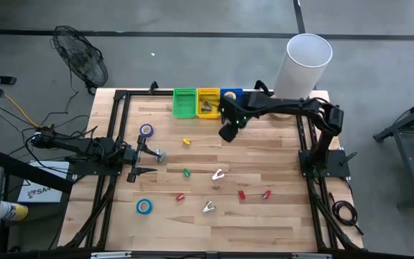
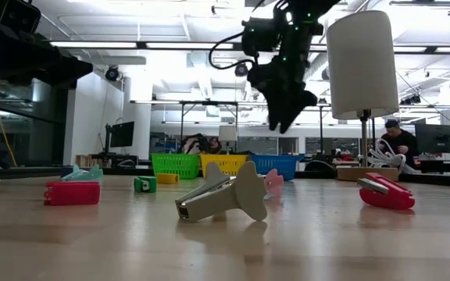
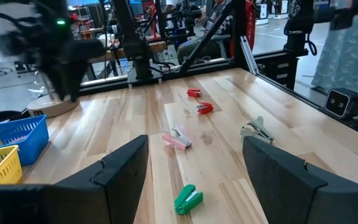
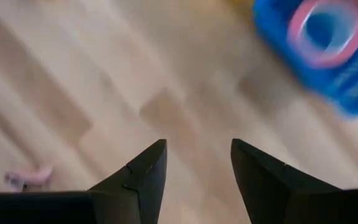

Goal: Pick and place Stapler, Stapler remover, tape
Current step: Put the right red stapler into the green bin

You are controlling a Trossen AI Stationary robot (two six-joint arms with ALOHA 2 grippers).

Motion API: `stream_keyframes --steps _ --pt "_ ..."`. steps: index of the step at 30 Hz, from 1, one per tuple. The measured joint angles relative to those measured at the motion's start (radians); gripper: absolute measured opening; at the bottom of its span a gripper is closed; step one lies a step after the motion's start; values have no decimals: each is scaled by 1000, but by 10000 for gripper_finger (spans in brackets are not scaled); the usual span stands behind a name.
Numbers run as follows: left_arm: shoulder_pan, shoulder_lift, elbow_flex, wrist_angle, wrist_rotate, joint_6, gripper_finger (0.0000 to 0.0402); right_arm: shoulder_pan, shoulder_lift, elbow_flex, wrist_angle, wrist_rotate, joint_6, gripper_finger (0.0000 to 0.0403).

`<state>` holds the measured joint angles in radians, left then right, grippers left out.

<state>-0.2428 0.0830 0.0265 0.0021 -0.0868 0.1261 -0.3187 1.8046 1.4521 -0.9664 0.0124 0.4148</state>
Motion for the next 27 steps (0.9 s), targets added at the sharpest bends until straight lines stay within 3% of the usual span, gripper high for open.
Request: stream_keyframes --steps 8,19,23,27 --pt "0 0 0 0 0 0 259 169 -1 -44 -121 5 164 170" --pt "0 0 0 0 0 0 259 435 0 -61 -299 3 583 169" --pt "0 0 0 0 0 0 259 540 0 -61 -312 3 591 169" --pt "0 0 0 0 0 0 259 640 0 -61 -319 21 471 169"
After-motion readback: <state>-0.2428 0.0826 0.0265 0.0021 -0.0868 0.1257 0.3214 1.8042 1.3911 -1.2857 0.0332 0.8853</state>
